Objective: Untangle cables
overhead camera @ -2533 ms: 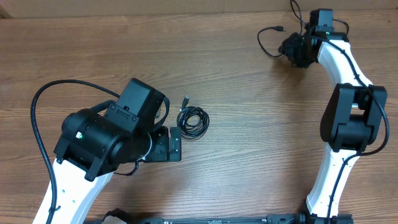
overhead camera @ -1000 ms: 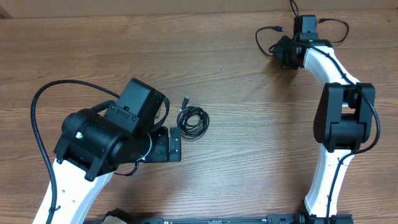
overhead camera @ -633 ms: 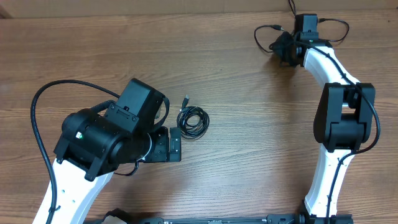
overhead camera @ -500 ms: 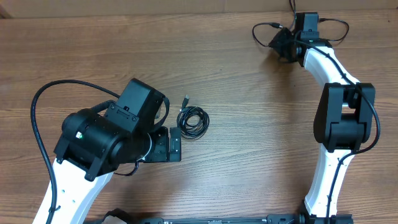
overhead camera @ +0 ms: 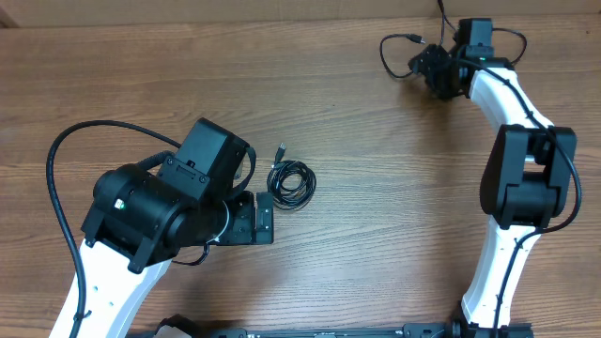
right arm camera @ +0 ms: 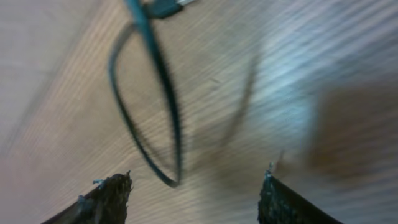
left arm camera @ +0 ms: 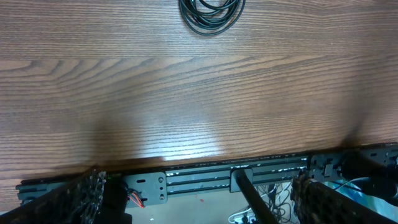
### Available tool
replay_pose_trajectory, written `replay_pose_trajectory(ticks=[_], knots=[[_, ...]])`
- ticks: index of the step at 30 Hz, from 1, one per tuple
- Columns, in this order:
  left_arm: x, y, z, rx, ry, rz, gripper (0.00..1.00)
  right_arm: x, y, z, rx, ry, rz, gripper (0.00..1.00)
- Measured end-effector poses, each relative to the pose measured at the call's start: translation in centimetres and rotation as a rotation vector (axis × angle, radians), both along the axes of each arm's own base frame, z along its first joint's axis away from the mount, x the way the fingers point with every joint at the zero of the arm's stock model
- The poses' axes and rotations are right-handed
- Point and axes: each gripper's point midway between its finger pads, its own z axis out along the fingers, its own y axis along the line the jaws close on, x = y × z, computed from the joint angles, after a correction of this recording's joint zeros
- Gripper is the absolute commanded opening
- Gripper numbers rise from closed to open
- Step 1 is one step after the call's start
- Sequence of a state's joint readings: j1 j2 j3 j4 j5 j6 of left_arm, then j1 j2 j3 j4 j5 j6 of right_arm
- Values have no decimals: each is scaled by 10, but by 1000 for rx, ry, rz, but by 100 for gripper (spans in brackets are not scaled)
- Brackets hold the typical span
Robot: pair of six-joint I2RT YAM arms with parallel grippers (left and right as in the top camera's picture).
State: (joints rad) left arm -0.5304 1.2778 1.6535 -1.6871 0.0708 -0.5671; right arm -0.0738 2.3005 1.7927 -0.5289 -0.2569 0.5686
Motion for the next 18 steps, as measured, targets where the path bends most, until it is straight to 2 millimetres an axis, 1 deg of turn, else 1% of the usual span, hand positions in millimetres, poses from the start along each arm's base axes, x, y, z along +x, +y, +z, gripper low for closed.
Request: replay_pose_trajectory(ticks=[3,5,9,12,15,18], knots=[[0,0,0,0,0,0,100,-5,-21,2,-7,26,-22,72],[0,0,0,0,0,0,100,-6,-42,8,-9,31,-53,74],[0,0,0,0,0,0,100,-11,-93,29,-13,30,-138,75],[0,0,0,0,0,0,100,-22,-131,50,-18,19,-206,80],[0,0,0,0,0,0,100,-35,-160,68,-23,12,-257,83],[0,0,0,0,0,0,100,-47,-180,75,-31,21,-281,82]])
